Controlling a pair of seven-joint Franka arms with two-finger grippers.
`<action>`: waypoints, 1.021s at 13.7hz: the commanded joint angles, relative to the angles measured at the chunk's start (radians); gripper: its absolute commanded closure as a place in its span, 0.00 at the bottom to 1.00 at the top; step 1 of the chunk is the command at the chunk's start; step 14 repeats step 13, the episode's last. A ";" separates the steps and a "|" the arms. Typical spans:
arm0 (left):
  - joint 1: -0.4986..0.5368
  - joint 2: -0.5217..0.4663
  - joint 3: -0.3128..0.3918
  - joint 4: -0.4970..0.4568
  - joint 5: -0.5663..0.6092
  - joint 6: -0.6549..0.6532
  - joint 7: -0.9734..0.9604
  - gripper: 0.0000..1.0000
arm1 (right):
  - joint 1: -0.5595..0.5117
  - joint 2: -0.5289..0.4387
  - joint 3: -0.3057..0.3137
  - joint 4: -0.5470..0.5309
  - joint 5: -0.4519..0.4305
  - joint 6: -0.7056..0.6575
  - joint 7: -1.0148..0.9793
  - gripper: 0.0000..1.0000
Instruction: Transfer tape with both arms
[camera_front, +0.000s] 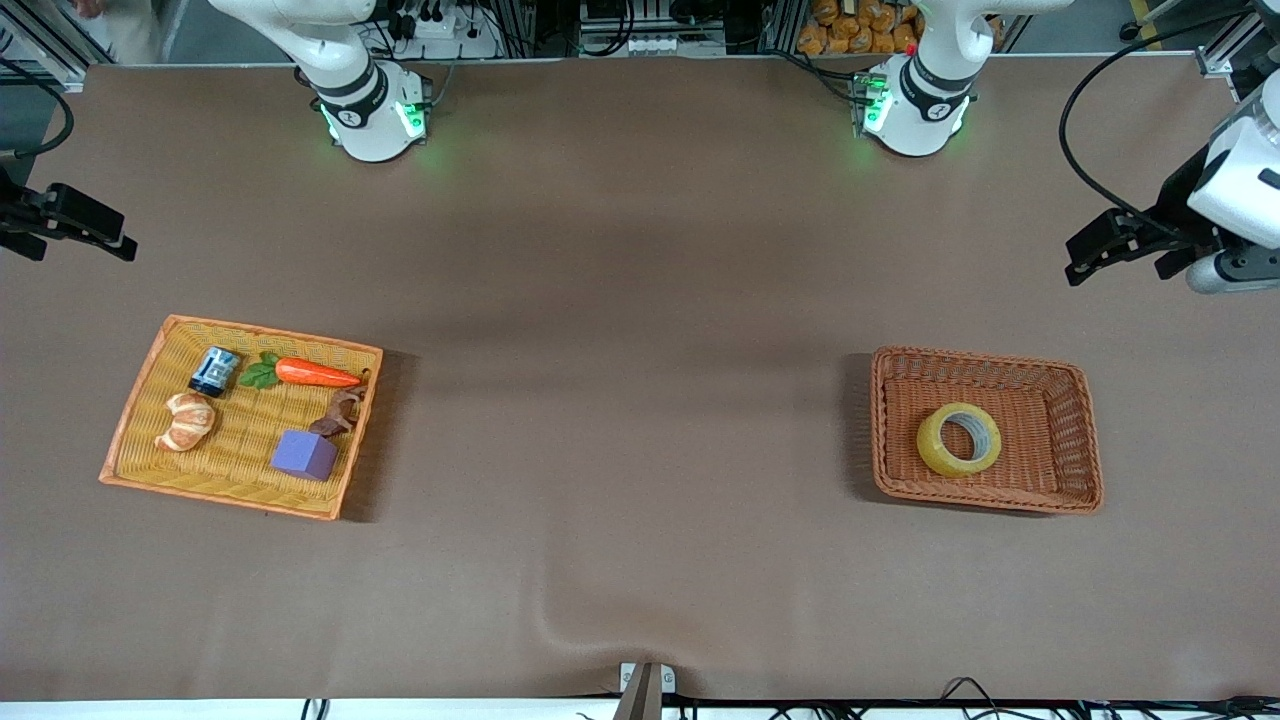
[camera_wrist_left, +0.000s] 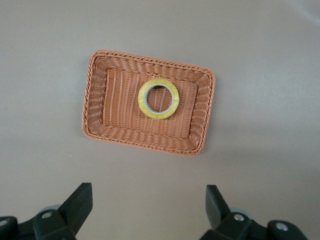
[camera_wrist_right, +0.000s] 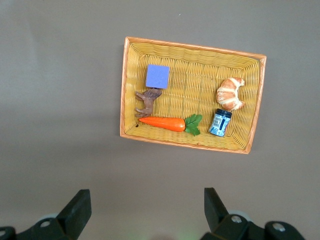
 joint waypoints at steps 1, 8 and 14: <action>0.007 -0.016 0.017 -0.027 -0.024 0.016 0.090 0.00 | -0.015 0.005 0.013 0.020 0.006 -0.014 0.000 0.00; 0.006 0.030 0.016 0.059 -0.025 -0.028 0.091 0.00 | -0.016 -0.001 0.012 0.031 0.005 -0.019 -0.002 0.00; 0.006 0.030 0.016 0.058 -0.024 -0.031 0.101 0.00 | -0.015 0.002 0.017 0.033 0.005 -0.019 -0.002 0.00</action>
